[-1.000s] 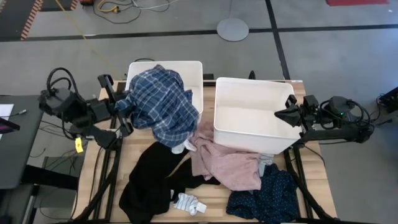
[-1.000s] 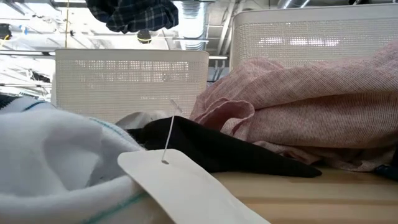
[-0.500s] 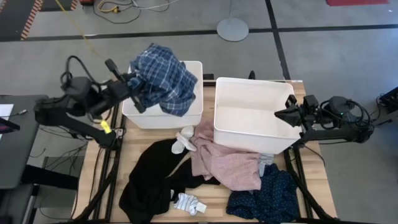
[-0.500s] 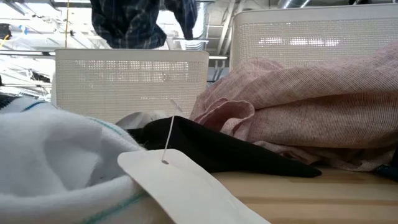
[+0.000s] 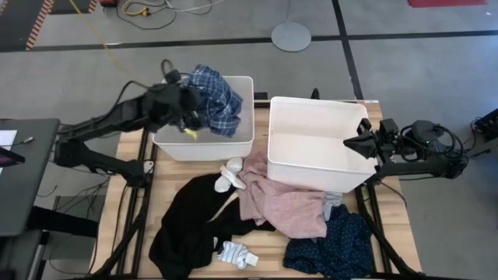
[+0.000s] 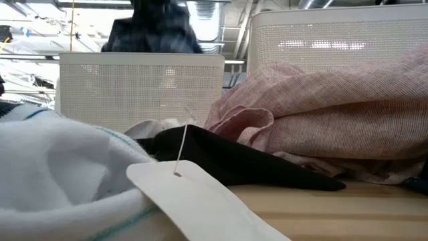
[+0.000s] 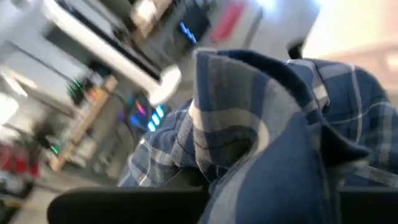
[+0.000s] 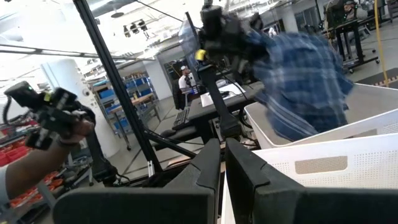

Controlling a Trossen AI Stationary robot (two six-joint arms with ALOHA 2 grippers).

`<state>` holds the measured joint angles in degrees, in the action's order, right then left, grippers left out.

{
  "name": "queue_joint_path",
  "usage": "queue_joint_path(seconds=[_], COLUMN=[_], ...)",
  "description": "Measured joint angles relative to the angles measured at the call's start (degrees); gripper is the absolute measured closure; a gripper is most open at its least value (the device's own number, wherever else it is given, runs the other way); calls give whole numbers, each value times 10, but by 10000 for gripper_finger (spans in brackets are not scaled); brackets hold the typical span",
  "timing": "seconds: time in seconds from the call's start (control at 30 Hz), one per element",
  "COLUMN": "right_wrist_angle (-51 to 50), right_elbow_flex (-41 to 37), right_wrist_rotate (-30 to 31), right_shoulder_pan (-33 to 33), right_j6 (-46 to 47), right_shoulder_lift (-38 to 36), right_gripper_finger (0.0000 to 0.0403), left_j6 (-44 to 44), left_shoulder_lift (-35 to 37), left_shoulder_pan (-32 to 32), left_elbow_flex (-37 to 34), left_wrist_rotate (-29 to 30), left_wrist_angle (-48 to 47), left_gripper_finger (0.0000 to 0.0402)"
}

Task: Sort clothes
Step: Put the blue pants into the left white laundry organizer

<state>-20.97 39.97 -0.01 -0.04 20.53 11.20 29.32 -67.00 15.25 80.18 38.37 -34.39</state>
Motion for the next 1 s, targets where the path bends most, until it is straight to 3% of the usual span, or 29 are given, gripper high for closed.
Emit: queue_joint_path(seconds=[0.27,0.47,0.73,1.0], right_wrist_angle=[0,0,0,0], right_elbow_flex=[0,0,0,0], right_wrist_rotate=[0,0,0,0], right_shoulder_pan=[0,0,0,0], right_j6=[0,0,0,0], right_shoulder_lift=[0,0,0,0], right_gripper_finger=[358,358,358,358], left_j6=[-103,-136,-152,-175], left_shoulder_lift=[-62,-80,-60,7], left_shoulder_pan=[95,112,112,111], left_elbow_flex=[0,0,0,0], left_wrist_rotate=[-160,-227,-245,-274], left_wrist_angle=[-140,-157,-158,-139], left_gripper_finger=[383,301,171,142])
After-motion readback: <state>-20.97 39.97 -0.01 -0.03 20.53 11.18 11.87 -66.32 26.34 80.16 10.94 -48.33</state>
